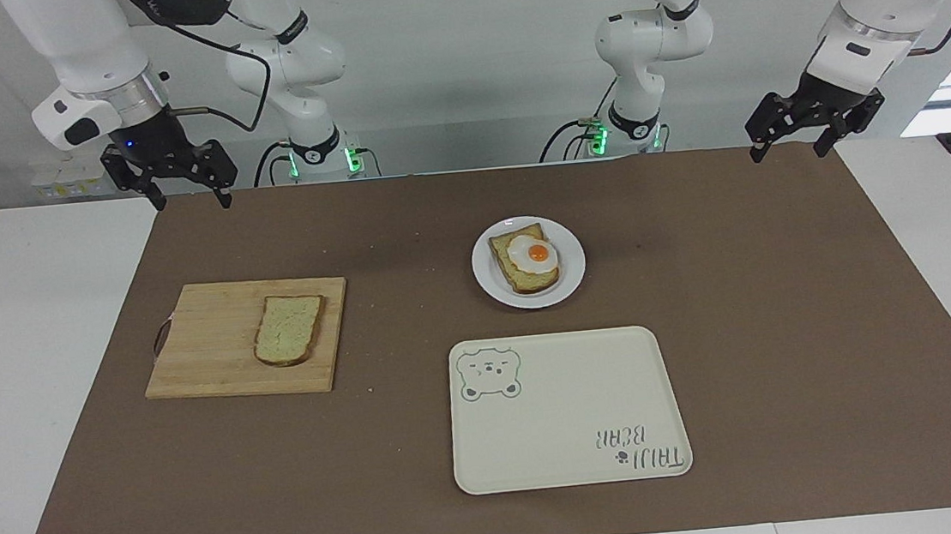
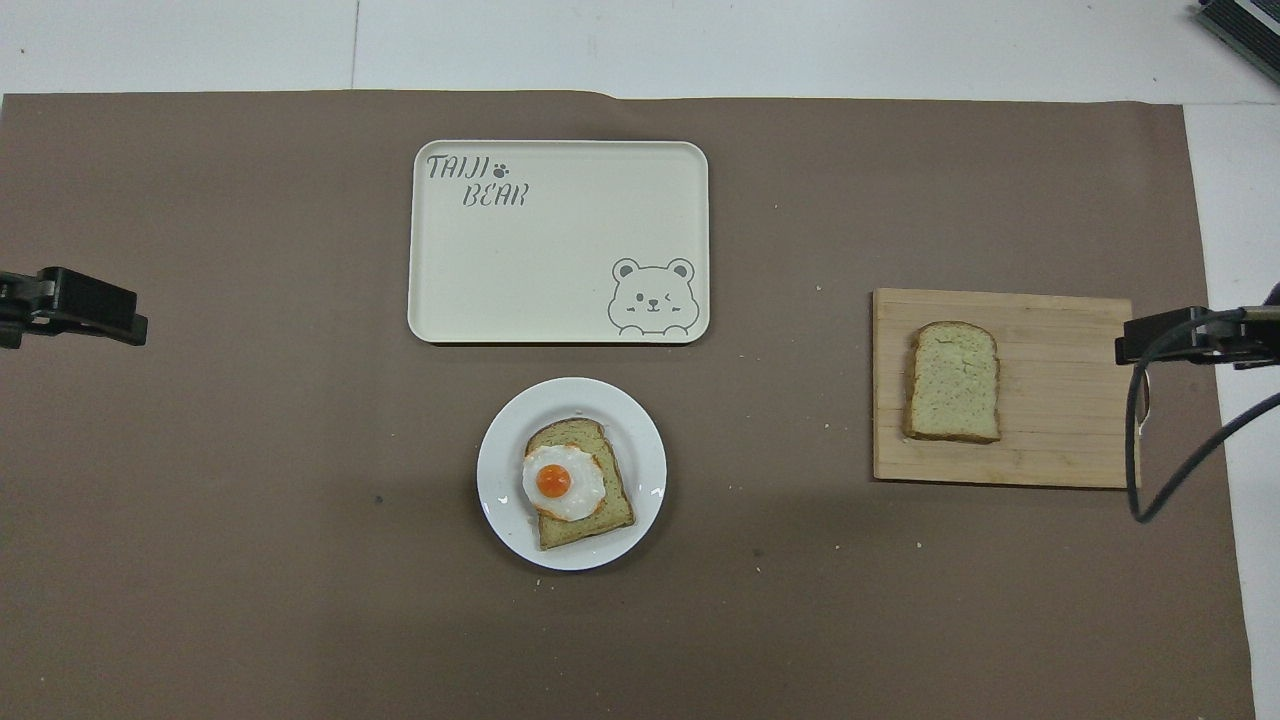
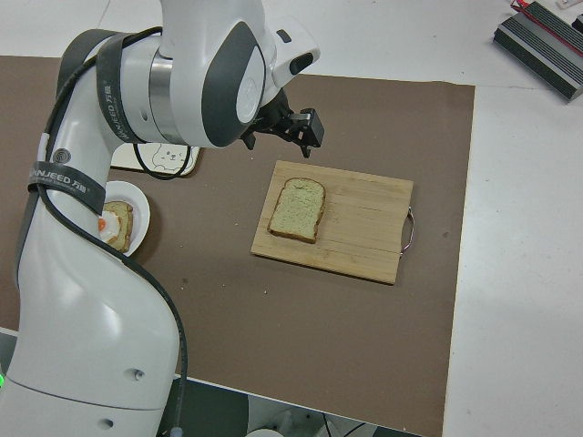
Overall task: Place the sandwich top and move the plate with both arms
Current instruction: 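Reach the right gripper over the bread slice on the wooden board, then grasp the bread slice with the right gripper and lift it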
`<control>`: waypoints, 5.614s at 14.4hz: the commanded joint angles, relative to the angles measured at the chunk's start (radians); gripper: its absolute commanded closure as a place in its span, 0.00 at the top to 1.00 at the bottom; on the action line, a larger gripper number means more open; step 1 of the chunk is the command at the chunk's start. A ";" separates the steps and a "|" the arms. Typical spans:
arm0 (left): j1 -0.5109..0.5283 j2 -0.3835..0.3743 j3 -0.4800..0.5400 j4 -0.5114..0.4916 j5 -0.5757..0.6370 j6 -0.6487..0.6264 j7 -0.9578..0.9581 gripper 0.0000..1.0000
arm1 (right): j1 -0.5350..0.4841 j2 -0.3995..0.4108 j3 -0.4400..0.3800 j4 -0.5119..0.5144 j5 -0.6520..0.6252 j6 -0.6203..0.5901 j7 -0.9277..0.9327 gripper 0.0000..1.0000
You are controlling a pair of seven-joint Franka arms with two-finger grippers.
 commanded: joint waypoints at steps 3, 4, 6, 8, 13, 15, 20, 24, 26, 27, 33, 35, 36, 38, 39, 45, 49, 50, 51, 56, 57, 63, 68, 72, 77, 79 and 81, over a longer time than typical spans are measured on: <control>0.011 -0.010 -0.004 -0.004 -0.007 -0.014 -0.005 1.00 | -0.042 -0.016 0.001 -0.098 0.015 0.091 -0.085 1.00; 0.011 -0.011 -0.004 -0.004 -0.009 -0.014 -0.005 1.00 | -0.057 -0.014 0.001 -0.114 0.018 0.092 -0.105 1.00; 0.011 -0.010 -0.004 -0.004 -0.009 -0.014 -0.005 1.00 | -0.070 -0.013 0.001 -0.150 0.022 0.134 -0.122 1.00; 0.011 -0.011 -0.004 -0.004 -0.009 -0.014 -0.005 1.00 | -0.074 -0.005 0.001 -0.164 0.022 0.152 -0.123 1.00; 0.011 -0.010 -0.004 -0.004 -0.007 -0.014 -0.005 1.00 | -0.075 0.007 0.001 -0.250 0.028 0.249 -0.136 1.00; 0.011 -0.010 -0.004 -0.004 -0.007 -0.014 -0.005 1.00 | -0.071 0.045 0.003 -0.279 0.031 0.299 -0.137 1.00; 0.011 -0.010 -0.004 -0.004 -0.007 -0.014 -0.005 1.00 | -0.055 0.099 0.004 -0.393 0.047 0.487 -0.142 1.00; 0.011 -0.010 -0.004 -0.004 -0.007 -0.014 -0.005 1.00 | -0.064 0.159 0.003 -0.414 0.146 0.542 -0.197 1.00; 0.011 -0.010 -0.004 -0.004 -0.009 -0.014 -0.005 1.00 | -0.062 0.165 0.004 -0.443 0.150 0.585 -0.198 1.00; 0.011 -0.011 -0.004 -0.004 -0.007 -0.014 -0.006 1.00 | -0.062 0.180 0.004 -0.445 0.151 0.602 -0.200 1.00; 0.011 -0.010 -0.004 -0.004 -0.009 -0.014 -0.005 1.00 | -0.058 0.226 0.004 -0.460 0.206 0.660 -0.208 1.00; 0.011 -0.011 -0.004 -0.004 -0.009 -0.014 -0.005 1.00 | -0.058 0.234 0.004 -0.467 0.206 0.672 -0.217 1.00; 0.011 -0.010 -0.004 -0.004 -0.009 -0.014 -0.005 1.00 | -0.058 0.240 0.004 -0.467 0.208 0.672 -0.217 1.00; 0.011 -0.011 -0.004 -0.004 -0.007 -0.014 -0.005 1.00 | -0.058 0.249 0.004 -0.467 0.208 0.678 -0.217 1.00; 0.011 -0.010 -0.004 -0.004 -0.009 -0.014 -0.005 1.00 | -0.058 0.251 0.004 -0.467 0.208 0.678 -0.217 1.00; 0.011 -0.011 -0.004 -0.004 -0.009 -0.014 -0.005 1.00 | -0.055 0.280 0.004 -0.467 0.263 0.698 -0.217 1.00; 0.011 -0.011 -0.004 -0.004 -0.007 -0.014 -0.005 1.00 | -0.055 0.282 0.004 -0.467 0.263 0.698 -0.223 0.56; 0.011 -0.011 -0.004 -0.004 -0.007 -0.014 -0.005 1.00 | -0.055 0.282 0.004 -0.467 0.263 0.697 -0.225 0.42; 0.011 -0.010 -0.004 -0.004 -0.007 -0.014 -0.006 1.00 | -0.053 0.282 0.004 -0.467 0.263 0.697 -0.223 0.24; 0.011 -0.011 -0.004 -0.004 -0.007 -0.014 -0.005 1.00 | -0.053 0.282 0.004 -0.467 0.263 0.697 -0.214 0.00; 0.011 -0.010 -0.004 -0.004 -0.007 -0.014 -0.005 1.00 | -0.053 0.282 0.004 -0.467 0.263 0.697 -0.211 0.00; 0.011 -0.010 -0.004 -0.004 -0.007 -0.014 -0.005 1.00 | -0.053 0.288 0.004 -0.444 0.262 0.681 -0.217 0.00; 0.011 -0.010 -0.004 -0.004 -0.007 -0.014 -0.005 1.00 | -0.053 0.277 0.007 -0.356 0.258 0.571 -0.222 0.00; 0.011 -0.011 -0.004 -0.004 -0.009 -0.014 -0.005 1.00 | -0.053 0.254 0.015 -0.266 0.258 0.435 -0.217 0.00; 0.011 -0.011 -0.004 -0.004 -0.007 -0.014 -0.005 1.00 | -0.055 0.251 0.075 -0.141 0.266 0.219 -0.220 0.00; 0.011 -0.011 -0.004 -0.004 -0.007 -0.014 -0.006 1.00 | -0.055 0.249 0.141 -0.134 0.286 0.198 -0.208 0.00; 0.011 -0.010 -0.004 -0.004 -0.009 -0.014 -0.005 1.00 | -0.053 0.248 0.155 -0.132 0.358 0.201 -0.180 0.00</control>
